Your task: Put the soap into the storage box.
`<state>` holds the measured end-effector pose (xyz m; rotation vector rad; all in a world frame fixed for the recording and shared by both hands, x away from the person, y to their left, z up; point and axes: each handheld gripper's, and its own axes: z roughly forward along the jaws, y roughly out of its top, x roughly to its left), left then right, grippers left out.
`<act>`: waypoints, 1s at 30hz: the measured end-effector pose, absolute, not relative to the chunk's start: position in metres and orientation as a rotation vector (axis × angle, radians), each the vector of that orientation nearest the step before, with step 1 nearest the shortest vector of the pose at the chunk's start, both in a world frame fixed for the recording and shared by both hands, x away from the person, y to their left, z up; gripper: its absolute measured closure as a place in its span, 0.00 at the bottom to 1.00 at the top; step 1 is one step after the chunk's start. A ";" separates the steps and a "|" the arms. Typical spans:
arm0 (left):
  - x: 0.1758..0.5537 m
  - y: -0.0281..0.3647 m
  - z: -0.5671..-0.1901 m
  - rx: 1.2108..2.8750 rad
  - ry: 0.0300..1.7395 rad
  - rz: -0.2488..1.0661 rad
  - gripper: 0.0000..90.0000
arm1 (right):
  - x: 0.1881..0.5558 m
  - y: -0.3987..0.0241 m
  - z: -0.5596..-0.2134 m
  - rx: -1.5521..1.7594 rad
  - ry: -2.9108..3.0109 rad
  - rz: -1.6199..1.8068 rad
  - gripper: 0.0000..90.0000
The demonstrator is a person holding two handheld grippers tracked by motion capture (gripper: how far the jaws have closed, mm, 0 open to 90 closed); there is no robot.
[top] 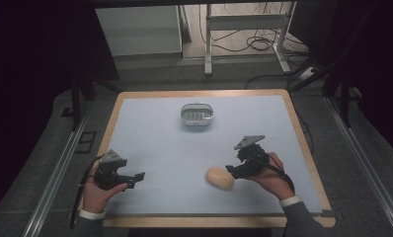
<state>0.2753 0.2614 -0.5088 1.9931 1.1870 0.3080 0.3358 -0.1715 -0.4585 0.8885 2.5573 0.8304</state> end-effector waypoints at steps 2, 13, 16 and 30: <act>0.275 0.261 -0.509 1.995 1.187 0.308 0.09 | 0.335 -0.168 -0.459 0.870 2.570 0.822 0.22; 0.274 0.261 -0.507 1.989 1.178 0.311 0.09 | 0.332 -0.146 -0.469 0.819 2.673 0.780 0.22; 0.274 0.261 -0.507 1.993 1.179 0.310 0.09 | 0.332 -0.140 -0.472 0.804 2.692 0.761 0.22; 0.274 0.266 -0.506 1.978 1.189 0.316 0.09 | 0.329 -0.121 -0.492 0.750 2.781 0.612 0.25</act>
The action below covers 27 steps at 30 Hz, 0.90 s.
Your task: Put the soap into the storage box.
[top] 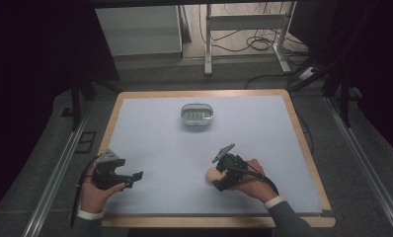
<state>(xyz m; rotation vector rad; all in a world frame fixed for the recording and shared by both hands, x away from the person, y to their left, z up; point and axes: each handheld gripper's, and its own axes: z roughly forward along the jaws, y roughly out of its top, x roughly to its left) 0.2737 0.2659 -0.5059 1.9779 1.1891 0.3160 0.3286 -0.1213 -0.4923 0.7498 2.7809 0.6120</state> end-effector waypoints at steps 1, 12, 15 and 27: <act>0.274 0.266 -0.506 1.979 1.188 0.315 0.09 | 0.328 -0.120 -0.494 0.752 2.790 0.595 0.25; 0.273 0.268 -0.505 1.973 1.190 0.320 0.09 | 0.328 -0.111 -0.503 0.721 2.816 0.474 0.35; 0.273 0.268 -0.505 1.976 1.190 0.319 0.09 | 0.327 -0.109 -0.502 0.704 2.816 0.443 0.36; 0.273 0.267 -0.505 1.979 1.193 0.321 0.09 | 0.330 -0.118 -0.488 0.744 2.784 0.499 0.36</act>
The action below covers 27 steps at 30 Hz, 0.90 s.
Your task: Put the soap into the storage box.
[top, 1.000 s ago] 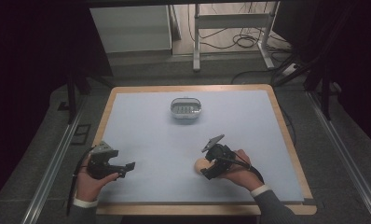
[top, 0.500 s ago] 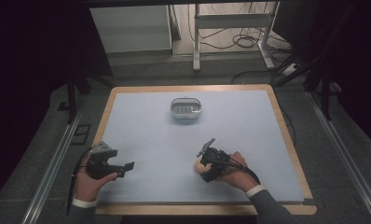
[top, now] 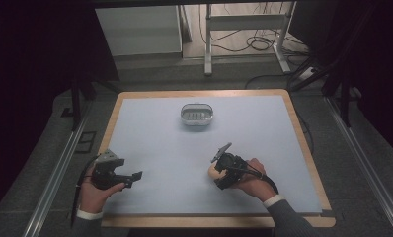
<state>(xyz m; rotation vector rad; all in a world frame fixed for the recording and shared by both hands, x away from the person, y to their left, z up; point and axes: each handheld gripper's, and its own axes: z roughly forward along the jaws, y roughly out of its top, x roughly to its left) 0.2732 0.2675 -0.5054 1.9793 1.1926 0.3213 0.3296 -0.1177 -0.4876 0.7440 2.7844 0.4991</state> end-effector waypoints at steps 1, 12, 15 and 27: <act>0.273 0.267 -0.505 1.980 1.192 0.321 0.09 | 0.330 -0.119 -0.486 0.745 2.780 0.506 0.36; 0.273 0.266 -0.506 1.980 1.193 0.325 0.09 | 0.334 -0.130 -0.469 0.771 2.726 0.565 0.36; 0.274 0.266 -0.506 1.980 1.193 0.324 0.09 | 0.337 -0.132 -0.466 0.773 2.715 0.568 0.36; 0.274 0.266 -0.506 1.984 1.193 0.324 0.09 | 0.350 -0.136 -0.457 0.792 2.675 0.573 0.36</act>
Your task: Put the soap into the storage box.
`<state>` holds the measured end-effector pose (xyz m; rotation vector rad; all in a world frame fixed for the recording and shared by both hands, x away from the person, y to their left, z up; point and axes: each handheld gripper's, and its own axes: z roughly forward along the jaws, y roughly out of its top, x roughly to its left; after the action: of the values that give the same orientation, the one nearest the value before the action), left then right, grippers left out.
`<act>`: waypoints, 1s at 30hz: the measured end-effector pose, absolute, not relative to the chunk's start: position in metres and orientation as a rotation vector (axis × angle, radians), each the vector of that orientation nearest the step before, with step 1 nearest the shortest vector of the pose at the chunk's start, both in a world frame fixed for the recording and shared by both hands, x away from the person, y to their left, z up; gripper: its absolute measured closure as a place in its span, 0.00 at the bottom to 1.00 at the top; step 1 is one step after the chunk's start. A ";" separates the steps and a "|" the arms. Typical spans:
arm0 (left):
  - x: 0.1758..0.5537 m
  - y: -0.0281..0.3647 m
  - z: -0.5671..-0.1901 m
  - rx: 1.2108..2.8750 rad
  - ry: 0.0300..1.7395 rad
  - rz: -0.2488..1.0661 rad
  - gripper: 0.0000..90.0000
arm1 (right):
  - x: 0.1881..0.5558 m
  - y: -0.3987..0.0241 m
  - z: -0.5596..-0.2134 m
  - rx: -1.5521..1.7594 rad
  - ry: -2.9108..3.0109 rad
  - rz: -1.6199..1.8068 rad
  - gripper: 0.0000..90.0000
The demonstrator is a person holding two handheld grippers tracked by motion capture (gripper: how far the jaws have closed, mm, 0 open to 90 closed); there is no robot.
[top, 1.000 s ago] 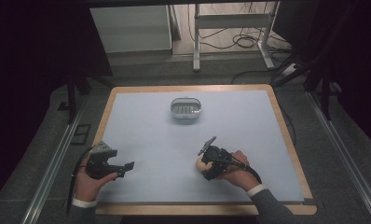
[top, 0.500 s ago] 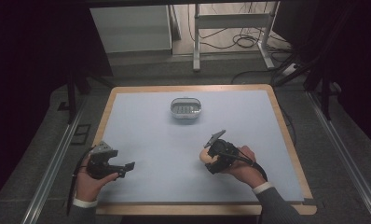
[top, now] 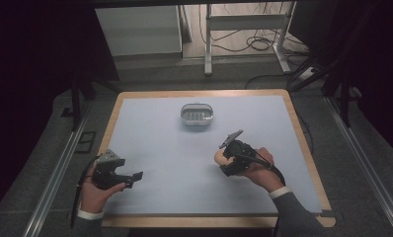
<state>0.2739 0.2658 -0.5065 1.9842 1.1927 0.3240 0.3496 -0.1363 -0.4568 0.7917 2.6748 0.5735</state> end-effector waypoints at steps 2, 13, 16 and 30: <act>0.274 0.266 -0.507 1.985 1.193 0.323 0.09 | 0.352 -0.137 -0.456 0.797 2.668 0.575 0.36; 0.274 0.265 -0.507 1.988 1.188 0.322 0.09 | 0.361 -0.139 -0.450 0.812 2.641 0.573 0.36; 0.275 0.264 -0.508 1.992 1.187 0.321 0.09 | 0.363 -0.140 -0.449 0.815 2.637 0.571 0.36; 0.275 0.264 -0.508 1.993 1.187 0.320 0.08 | 0.376 -0.143 -0.449 0.838 2.627 0.569 0.36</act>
<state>0.2749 0.2639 -0.5080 1.9928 1.1873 0.3196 0.3757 -0.1433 -0.4491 0.8383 2.6267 0.5692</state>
